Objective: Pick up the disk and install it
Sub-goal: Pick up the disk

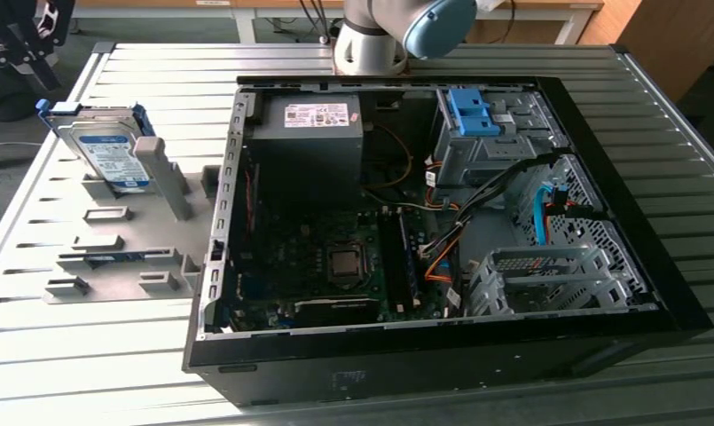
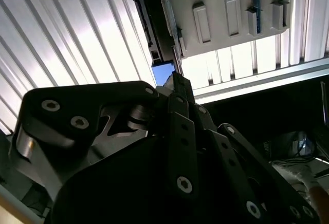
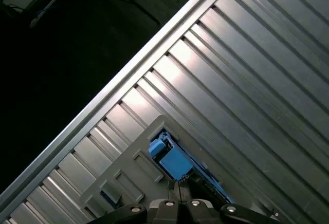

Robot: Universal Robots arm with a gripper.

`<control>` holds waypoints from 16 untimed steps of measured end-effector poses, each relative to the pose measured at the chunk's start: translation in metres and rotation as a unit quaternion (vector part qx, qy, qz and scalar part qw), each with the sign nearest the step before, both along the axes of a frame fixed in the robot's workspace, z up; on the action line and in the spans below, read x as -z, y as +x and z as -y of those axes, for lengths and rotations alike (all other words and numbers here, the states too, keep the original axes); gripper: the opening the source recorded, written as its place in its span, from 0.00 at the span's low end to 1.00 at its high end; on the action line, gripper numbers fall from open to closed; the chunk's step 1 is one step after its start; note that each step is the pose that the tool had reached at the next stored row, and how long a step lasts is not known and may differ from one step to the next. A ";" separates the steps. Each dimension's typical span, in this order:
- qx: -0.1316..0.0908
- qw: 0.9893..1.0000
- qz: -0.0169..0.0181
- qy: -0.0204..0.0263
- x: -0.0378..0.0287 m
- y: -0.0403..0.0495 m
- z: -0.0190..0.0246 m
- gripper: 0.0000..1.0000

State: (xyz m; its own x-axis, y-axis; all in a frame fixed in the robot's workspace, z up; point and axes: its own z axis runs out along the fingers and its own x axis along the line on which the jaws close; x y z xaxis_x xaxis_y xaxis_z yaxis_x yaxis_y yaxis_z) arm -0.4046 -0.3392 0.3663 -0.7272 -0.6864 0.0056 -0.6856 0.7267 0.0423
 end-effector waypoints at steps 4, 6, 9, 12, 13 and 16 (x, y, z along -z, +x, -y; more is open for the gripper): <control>-0.019 1.000 0.000 0.000 0.0000 -0.0001 0.0000 0.11; -0.029 1.000 0.000 0.000 0.0000 -0.0002 0.0000 0.11; -0.043 0.999 0.001 0.000 0.0001 -0.0002 0.0001 0.11; -0.060 0.998 0.002 0.000 0.0001 -0.0003 0.0002 0.11; -0.066 0.998 0.002 0.000 0.0001 -0.0003 0.0002 0.11; -0.086 0.996 0.002 0.000 0.0004 -0.0003 0.0002 0.11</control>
